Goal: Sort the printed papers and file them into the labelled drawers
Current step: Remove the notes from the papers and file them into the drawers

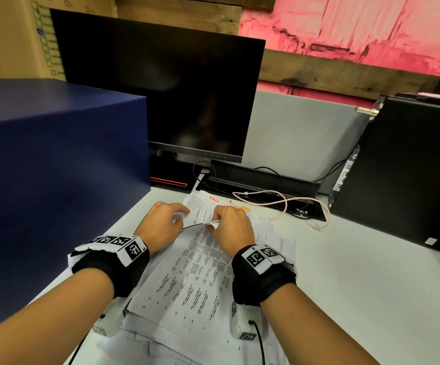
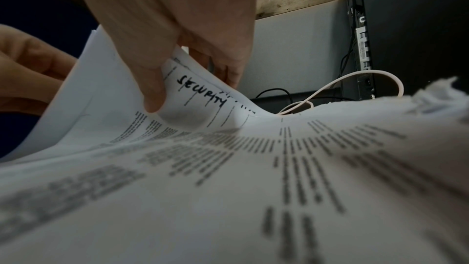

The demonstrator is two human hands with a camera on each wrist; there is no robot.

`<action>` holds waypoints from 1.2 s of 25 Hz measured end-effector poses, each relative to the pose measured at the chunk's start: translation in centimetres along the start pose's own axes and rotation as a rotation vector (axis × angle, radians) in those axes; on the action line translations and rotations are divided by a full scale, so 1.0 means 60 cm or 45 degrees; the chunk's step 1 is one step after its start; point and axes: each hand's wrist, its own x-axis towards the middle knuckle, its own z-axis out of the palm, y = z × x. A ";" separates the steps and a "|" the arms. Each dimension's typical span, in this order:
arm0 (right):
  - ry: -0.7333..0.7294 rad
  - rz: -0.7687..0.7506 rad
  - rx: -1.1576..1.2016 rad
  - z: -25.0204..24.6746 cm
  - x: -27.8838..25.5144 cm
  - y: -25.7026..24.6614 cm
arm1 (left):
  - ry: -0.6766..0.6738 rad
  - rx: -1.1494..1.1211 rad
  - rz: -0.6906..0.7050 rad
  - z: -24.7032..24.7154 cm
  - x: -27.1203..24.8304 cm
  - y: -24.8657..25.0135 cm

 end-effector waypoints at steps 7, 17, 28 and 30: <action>-0.002 -0.002 -0.010 0.001 0.000 -0.001 | 0.001 -0.247 0.013 -0.004 -0.005 0.010; 0.084 0.014 -0.024 0.006 0.001 0.003 | -0.160 -0.482 0.042 -0.015 -0.017 0.024; 0.364 0.053 -0.074 0.000 -0.001 0.002 | -0.424 -0.441 0.098 -0.019 -0.026 0.031; 0.330 0.080 0.019 0.000 0.000 -0.001 | -0.400 -0.298 0.078 -0.013 -0.022 0.030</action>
